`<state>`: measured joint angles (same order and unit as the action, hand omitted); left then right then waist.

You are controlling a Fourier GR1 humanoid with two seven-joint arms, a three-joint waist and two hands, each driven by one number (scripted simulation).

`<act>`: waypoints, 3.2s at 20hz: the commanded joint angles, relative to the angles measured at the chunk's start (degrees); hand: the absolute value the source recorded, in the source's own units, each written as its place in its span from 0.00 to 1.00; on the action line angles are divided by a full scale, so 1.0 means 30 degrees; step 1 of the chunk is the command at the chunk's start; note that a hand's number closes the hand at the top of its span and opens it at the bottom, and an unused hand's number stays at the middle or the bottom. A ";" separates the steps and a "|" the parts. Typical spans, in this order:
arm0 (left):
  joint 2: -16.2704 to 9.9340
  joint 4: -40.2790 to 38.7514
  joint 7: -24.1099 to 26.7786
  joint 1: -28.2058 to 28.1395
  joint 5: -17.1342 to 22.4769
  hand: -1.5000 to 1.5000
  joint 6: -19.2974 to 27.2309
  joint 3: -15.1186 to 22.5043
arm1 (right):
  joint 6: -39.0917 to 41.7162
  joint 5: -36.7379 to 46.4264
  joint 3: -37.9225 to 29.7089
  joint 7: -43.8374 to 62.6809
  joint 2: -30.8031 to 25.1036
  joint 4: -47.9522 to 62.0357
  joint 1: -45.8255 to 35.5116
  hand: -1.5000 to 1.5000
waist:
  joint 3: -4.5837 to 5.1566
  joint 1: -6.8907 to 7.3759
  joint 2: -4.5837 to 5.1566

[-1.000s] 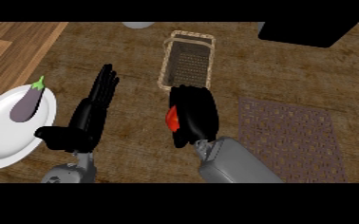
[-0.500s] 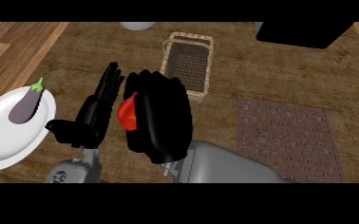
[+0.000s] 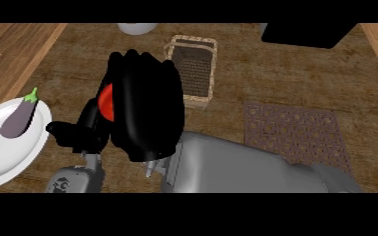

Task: Pick the tomato from the placemat and place it in the basket

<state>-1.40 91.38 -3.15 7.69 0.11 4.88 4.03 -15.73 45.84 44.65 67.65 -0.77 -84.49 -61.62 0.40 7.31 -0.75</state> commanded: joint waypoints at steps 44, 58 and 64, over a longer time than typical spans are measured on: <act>-0.0264 0.1484 0.0556 -0.2168 0.0139 0.50 0.0377 -0.0882 | -0.3466 -0.1836 0.0298 0.2651 0.0243 0.7980 -0.0905 1.00 | -0.0120 -0.2038 0.0227; 0.0351 0.2591 -0.0619 -0.1981 -0.0794 0.50 0.1245 0.0033 | -0.5962 -0.0654 -0.0850 -0.0109 0.0247 0.7646 0.1232 0.00 | -0.0140 -0.2339 0.0183; -0.0549 0.2183 0.0279 -0.2256 0.0499 0.50 0.0313 -0.1516 | -0.7216 0.1379 -0.2307 -0.0165 0.0246 0.8361 -0.0536 0.00 | -0.0128 -0.2329 0.0174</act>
<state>-2.31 96.72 -1.76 1.15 0.34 6.10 1.04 -32.80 45.36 40.30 60.80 -0.53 -58.89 -62.03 0.03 0.89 -0.05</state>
